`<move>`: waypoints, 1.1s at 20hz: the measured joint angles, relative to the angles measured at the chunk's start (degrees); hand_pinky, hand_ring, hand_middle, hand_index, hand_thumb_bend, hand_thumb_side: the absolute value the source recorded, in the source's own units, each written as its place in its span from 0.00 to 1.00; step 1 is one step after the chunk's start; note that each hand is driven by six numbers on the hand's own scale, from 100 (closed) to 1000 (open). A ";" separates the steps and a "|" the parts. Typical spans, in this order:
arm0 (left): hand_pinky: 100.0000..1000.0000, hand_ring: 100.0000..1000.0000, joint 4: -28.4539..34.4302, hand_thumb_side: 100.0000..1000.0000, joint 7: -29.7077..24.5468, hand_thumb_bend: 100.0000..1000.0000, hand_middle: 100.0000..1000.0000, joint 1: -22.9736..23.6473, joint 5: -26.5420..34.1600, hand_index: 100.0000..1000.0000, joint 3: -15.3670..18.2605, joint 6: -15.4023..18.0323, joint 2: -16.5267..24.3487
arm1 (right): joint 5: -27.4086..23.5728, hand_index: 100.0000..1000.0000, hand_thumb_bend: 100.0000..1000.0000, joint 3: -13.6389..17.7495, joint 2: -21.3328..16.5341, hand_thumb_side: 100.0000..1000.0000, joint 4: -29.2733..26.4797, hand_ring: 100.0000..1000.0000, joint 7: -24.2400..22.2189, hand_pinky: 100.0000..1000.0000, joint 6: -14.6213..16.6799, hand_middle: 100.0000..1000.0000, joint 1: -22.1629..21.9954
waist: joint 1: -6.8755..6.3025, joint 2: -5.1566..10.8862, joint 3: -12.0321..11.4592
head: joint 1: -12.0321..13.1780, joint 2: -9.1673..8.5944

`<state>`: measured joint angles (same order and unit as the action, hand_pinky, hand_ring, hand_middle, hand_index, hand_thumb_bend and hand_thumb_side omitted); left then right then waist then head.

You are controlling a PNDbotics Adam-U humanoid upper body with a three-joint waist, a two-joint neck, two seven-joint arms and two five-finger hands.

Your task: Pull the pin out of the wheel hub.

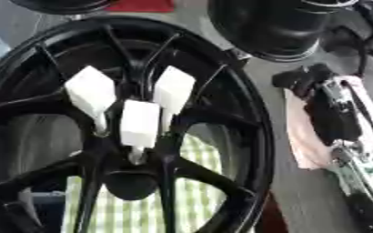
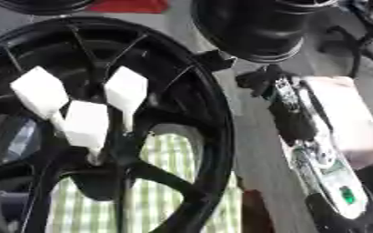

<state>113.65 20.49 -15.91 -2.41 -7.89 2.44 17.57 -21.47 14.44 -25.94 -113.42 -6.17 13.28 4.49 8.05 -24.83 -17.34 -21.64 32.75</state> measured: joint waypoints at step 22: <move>0.74 0.55 0.00 0.73 0.17 0.17 0.55 0.32 -0.28 0.67 0.01 -0.28 0.48 | 9.54 0.63 0.00 -0.56 -11.57 0.41 0.00 0.94 -4.83 0.86 9.63 0.49 -4.08 | 0.94 1.36 0.73 | -0.19 2.60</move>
<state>113.65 20.66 -15.59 -2.69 -7.88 2.15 18.05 -11.93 13.88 -37.52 -113.42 -11.00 22.91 0.41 8.98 -23.48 -16.61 -21.83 35.35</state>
